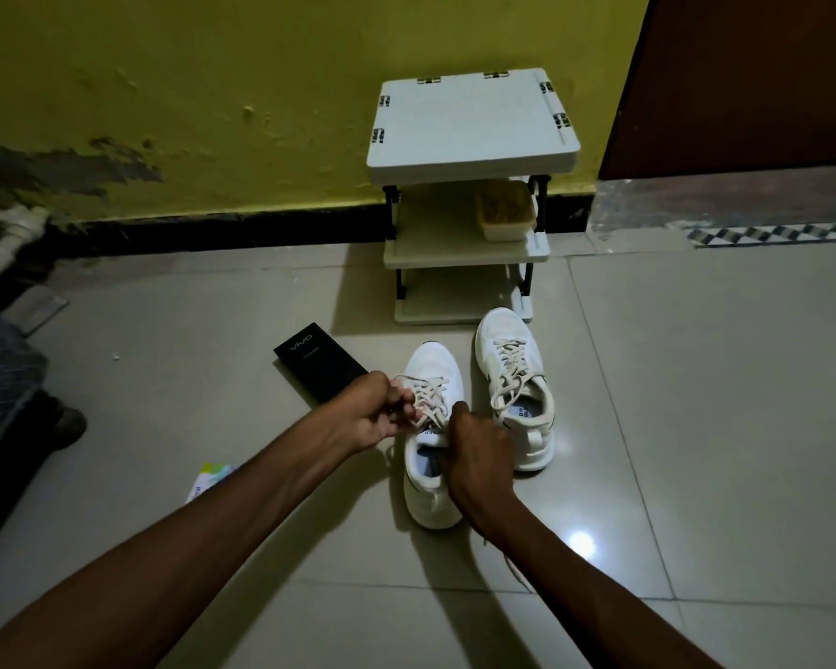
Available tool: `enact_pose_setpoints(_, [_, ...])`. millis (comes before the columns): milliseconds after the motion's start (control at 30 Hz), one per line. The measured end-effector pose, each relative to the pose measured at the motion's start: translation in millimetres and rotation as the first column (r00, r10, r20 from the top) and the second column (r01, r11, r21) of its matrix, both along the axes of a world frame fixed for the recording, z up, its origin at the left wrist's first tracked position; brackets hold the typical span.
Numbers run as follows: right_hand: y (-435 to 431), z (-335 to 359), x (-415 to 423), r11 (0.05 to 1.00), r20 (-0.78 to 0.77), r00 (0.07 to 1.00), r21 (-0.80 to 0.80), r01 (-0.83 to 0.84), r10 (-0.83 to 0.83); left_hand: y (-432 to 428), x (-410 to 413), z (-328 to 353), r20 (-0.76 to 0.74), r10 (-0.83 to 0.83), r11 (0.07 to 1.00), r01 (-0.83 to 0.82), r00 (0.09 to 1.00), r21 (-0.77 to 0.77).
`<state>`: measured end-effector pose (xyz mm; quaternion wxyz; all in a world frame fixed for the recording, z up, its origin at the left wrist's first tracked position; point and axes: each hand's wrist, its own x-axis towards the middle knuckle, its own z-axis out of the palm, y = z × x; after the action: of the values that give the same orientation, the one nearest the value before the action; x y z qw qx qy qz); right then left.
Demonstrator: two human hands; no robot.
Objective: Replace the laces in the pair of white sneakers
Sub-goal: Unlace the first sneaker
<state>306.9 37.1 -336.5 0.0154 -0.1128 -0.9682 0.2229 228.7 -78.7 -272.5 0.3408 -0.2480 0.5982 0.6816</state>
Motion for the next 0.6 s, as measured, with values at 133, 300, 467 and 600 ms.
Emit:
enact_pose_setpoints(133, [3.7, -3.9, -0.9, 0.999, -0.014, 1.000, -0.044, 0.008, -0.009, 16.5, -12.3, 46.1, 0.046, 0.122, 0.985, -0.126, 0.992, 0.119])
enact_pose_setpoints(300, [13.0, -2.4, 2.4, 0.997, -0.044, 0.998, -0.073, 0.038, -0.041, 16.4, -17.6, 44.5, 0.040, 0.111, 0.981, -0.116, 0.993, 0.157])
enact_pose_setpoints(467, [2.7, 1.5, 0.3, 1.000, 0.007, 1.000, -0.011, -0.006, 0.006, 8.1, -20.0, 10.9, -0.186, -0.625, 0.549, 0.258, 0.758, -0.795])
enact_pose_setpoints(600, [0.7, 2.8, 2.2, 1.000, -0.020, 1.000, 0.001, -0.003, 0.003, -4.0, -7.8, -5.1, 0.196, -0.894, -0.091, 0.265, 0.403, -0.960])
